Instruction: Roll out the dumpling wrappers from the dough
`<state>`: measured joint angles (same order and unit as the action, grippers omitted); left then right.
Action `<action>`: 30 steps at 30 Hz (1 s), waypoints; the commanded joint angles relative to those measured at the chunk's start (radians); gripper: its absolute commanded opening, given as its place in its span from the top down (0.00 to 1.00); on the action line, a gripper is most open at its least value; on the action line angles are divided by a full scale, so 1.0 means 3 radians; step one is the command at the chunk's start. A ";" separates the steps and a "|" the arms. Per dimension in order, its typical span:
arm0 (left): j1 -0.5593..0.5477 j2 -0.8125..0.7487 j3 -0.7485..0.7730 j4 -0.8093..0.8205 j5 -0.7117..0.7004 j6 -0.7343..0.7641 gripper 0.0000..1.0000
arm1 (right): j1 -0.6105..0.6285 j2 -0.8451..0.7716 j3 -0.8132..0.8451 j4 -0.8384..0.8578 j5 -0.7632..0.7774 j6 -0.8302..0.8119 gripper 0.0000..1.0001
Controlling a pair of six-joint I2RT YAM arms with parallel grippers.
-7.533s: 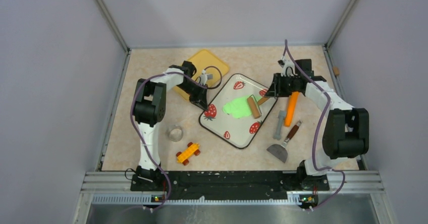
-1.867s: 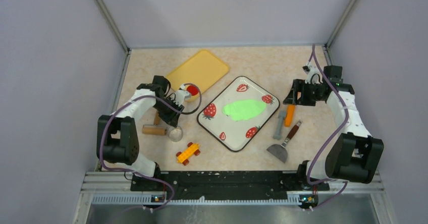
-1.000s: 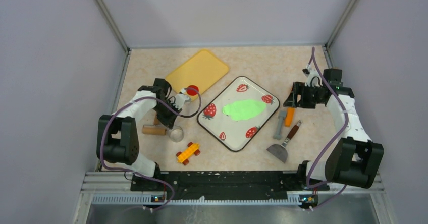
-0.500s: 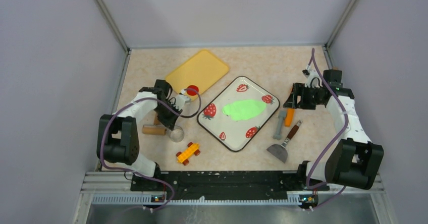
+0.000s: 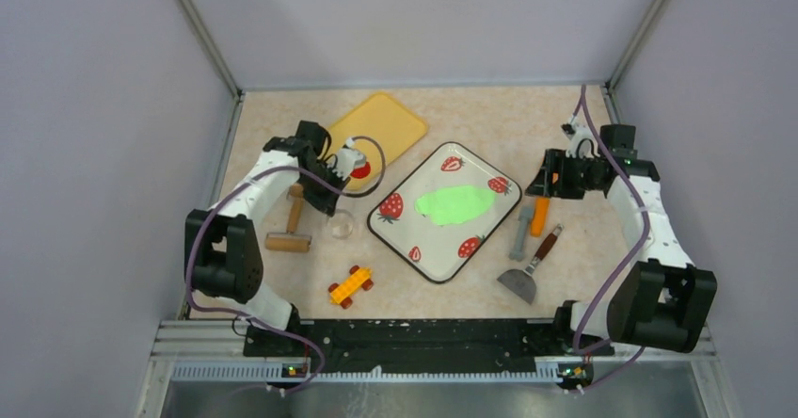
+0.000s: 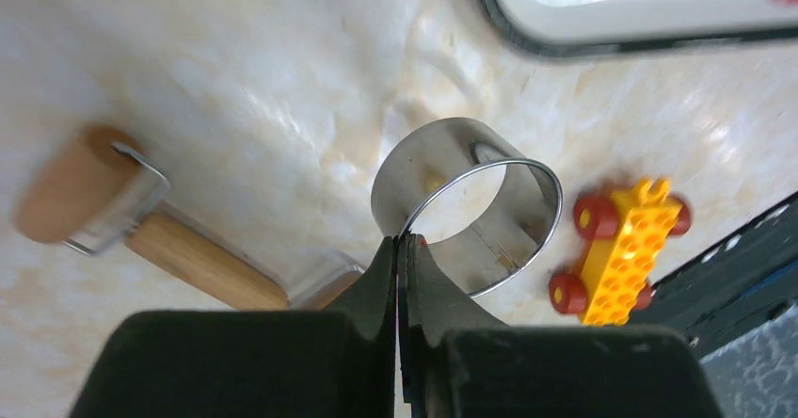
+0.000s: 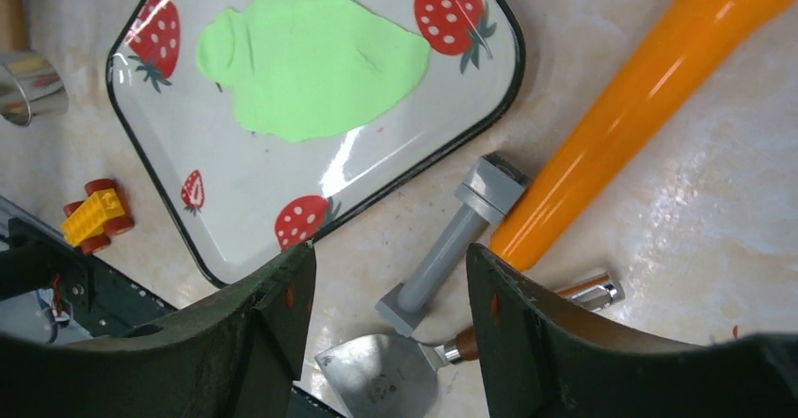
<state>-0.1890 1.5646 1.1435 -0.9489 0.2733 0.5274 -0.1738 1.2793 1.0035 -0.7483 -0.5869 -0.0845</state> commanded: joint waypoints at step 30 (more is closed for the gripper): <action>-0.1477 0.2097 0.2841 0.0346 0.0277 -0.2980 1.00 | 0.1291 0.0873 -0.0088 0.2050 -0.0168 0.2005 0.59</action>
<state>-0.6136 2.1761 1.9678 -0.9035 0.3084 -0.3065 0.1890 1.5387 0.9943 -0.1963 -0.6170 0.4908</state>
